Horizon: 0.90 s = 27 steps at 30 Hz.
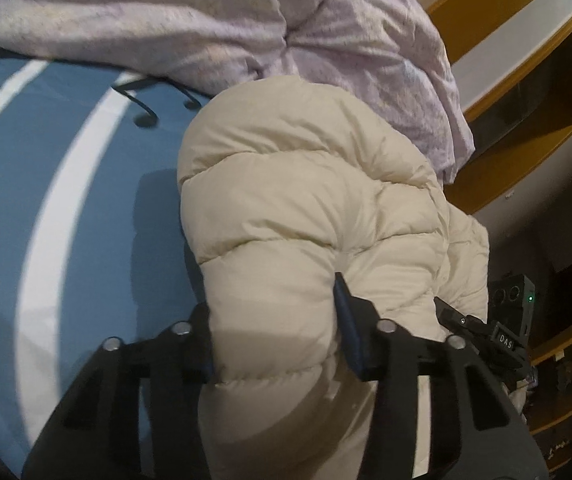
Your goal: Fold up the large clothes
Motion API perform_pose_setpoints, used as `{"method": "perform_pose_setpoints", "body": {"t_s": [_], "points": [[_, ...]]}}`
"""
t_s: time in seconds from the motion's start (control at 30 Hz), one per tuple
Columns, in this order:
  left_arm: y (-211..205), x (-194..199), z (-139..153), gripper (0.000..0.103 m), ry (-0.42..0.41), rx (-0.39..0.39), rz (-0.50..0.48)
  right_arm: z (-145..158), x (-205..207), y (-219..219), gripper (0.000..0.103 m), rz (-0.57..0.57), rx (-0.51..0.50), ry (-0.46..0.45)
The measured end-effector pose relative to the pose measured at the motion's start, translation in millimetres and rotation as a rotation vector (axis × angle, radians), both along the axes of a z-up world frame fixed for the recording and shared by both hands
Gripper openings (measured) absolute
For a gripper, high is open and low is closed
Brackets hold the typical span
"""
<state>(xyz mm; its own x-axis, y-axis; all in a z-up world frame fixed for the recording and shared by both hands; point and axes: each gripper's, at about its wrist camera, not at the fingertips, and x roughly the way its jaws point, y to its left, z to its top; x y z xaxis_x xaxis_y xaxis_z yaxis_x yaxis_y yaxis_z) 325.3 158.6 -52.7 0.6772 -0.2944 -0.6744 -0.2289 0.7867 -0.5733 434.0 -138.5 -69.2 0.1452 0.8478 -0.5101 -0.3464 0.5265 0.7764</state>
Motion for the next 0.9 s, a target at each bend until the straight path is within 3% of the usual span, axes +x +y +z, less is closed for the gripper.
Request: {"method": "perform_pose_setpoints", "body": {"t_s": [0.3,0.53,0.57,0.73,0.8,0.9], "points": [[46,-20,36,0.041,-0.066,0.093,0.116,21,16,69,0.037,0.091,0.04,-0.088],[65,-7,36,0.042,-0.023,0.214,0.169,11,26,101,0.037,0.09,-0.02,-0.101],[67,-3,32,0.042,-0.007,0.233,0.171,7,27,104,0.039,0.079,-0.043,-0.099],[69,-2,24,0.047,0.008,0.272,0.181,5,23,100,0.067,-0.005,-0.158,-0.105],[68,-7,26,0.051,0.008,0.308,0.196,13,22,89,0.073,-0.047,-0.199,-0.128],[69,-13,32,0.053,0.009,0.345,0.226,24,27,64,0.073,-0.119,-0.228,-0.143]]}}
